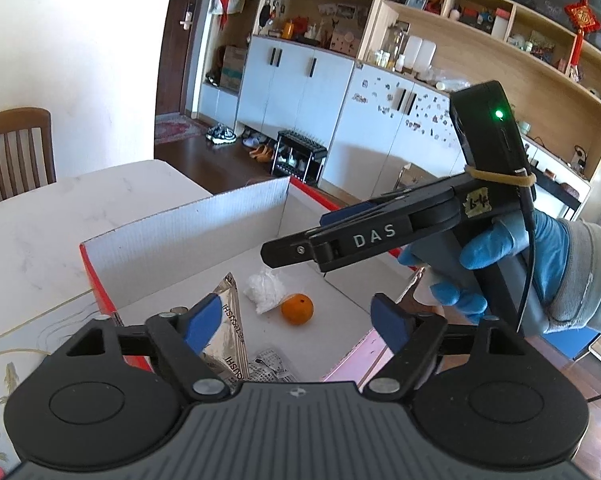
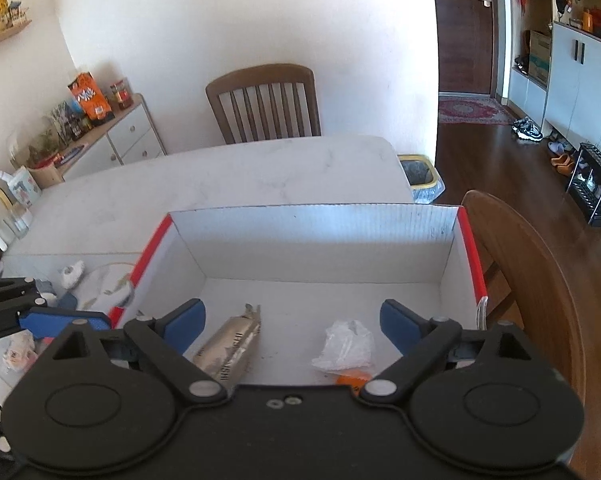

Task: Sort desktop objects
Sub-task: 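Withdraw both tools from the box toward the items on the mat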

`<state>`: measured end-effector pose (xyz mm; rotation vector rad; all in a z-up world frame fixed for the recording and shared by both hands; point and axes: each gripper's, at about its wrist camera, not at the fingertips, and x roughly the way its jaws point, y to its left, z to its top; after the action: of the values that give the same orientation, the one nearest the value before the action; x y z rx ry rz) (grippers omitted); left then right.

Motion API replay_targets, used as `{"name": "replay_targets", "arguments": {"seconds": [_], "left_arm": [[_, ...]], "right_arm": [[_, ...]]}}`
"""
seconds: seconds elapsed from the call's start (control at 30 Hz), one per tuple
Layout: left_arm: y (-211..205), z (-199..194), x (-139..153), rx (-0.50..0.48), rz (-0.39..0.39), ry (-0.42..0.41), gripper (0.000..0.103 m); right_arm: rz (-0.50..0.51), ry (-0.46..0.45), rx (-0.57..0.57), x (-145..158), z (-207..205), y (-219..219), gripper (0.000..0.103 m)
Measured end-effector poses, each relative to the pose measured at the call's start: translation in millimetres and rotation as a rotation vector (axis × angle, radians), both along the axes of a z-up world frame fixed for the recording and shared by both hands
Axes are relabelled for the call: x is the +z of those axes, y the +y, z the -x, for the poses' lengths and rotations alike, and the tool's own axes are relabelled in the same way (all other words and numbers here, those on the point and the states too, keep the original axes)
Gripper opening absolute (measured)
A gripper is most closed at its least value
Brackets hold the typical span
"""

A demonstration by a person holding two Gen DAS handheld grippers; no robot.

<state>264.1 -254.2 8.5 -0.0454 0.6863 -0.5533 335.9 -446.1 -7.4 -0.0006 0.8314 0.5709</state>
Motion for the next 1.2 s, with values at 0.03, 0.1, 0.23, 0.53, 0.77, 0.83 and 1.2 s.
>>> {"name": "replay_targets", "arguments": {"seconds": [0.03, 0.1, 0.23, 0.53, 0.77, 0.83, 1.2], "left_arm": [[1.0, 0.8, 2.1, 0.001, 0.004, -0.001, 0.082], [3.0, 4.0, 4.8, 0.002, 0.011, -0.005, 0.082], [10.7, 13.9, 9.3, 0.012, 0.013, -0.017, 0.082], [30.1, 33.0, 20.6, 0.045, 0.019, -0.057, 0.094], [46.5, 49.3, 29.3, 0.049, 0.016, -0.099, 0.101], [52.4, 54.4, 31.0, 0.05, 0.018, -0.106, 0.102], [98.1, 86.5, 30.7, 0.087, 0.028, -0.103, 0.102]], "right_arm": [[-0.005, -0.004, -0.003, 1.6, 2.4, -0.3, 0.095], [-0.015, -0.011, -0.005, 4.8, 6.7, -0.8, 0.097], [-0.043, -0.026, -0.003, 12.7, 15.7, 0.9, 0.099], [-0.106, -0.067, 0.003, 28.4, 40.8, 11.3, 0.102], [-0.14, -0.09, 0.005, 41.2, 61.2, 25.3, 0.102], [-0.136, -0.097, 0.009, 44.0, 67.5, 32.1, 0.102], [-0.116, -0.109, 0.023, 52.7, 102.6, 74.4, 0.102]]}}
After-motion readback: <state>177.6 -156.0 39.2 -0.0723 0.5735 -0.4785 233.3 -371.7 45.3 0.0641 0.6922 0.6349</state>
